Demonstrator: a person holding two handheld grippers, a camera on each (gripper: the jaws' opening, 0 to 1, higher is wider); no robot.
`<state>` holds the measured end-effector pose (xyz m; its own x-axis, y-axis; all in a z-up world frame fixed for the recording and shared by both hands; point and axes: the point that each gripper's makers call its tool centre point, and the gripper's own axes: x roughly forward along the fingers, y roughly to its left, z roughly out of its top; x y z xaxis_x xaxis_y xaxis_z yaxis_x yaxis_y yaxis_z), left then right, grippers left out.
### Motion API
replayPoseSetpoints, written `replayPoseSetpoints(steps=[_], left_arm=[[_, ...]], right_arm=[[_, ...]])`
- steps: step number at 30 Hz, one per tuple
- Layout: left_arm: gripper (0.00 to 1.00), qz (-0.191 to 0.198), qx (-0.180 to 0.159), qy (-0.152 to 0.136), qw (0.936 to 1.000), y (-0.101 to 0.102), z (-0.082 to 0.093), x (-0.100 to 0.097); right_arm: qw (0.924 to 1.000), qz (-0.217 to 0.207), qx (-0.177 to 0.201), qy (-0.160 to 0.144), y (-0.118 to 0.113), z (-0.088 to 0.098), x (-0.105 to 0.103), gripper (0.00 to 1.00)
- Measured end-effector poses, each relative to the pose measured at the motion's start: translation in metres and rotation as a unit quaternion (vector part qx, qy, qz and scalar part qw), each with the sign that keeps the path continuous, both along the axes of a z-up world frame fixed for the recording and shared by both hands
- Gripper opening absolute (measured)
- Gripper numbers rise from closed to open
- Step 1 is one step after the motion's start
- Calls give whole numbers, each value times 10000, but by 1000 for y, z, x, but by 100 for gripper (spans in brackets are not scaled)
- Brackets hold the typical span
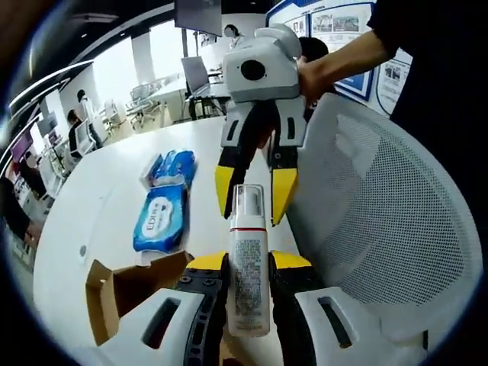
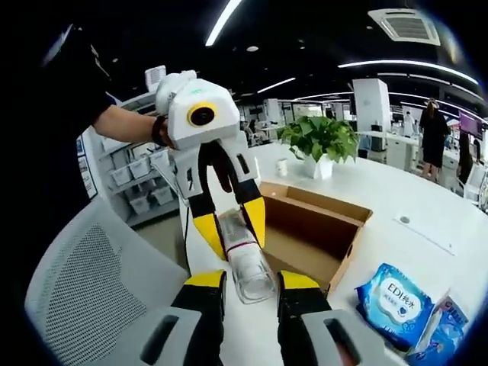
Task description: Operate the shoe box by opening the lid, removing the specified soft item, and placing it in the target area until the item is outside and the box remains undamaged.
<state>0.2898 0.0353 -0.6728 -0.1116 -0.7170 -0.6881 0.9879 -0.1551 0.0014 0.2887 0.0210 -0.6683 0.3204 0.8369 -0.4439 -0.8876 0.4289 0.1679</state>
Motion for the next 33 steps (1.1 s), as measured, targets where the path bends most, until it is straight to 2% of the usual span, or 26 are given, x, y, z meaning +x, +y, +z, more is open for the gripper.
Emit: replayPoseSetpoints(steps=[4,10,15,21,29,33], left_arm=[[20,-69,-57,168,9998,-1,3,-5],[20,-193,-172,627,9977,0,8,-13],[20,-277,-284,1078,9934,2,14,-20],[20,-319,-379,1372,9893,3,19,-25],[20,-304,-464,1534,9866,3,22,-27],[20,-276,-500,1614,9852,3,21,-27]], right_arm=[[9998,164,108,-20,2,5,-4,20],[9988,431,253,-19,4,13,-14,18],[9970,612,472,86,8,20,-21,17],[9955,745,570,150,12,24,-26,17],[9955,809,450,192,13,20,-29,17],[9957,705,525,286,13,21,-29,17]])
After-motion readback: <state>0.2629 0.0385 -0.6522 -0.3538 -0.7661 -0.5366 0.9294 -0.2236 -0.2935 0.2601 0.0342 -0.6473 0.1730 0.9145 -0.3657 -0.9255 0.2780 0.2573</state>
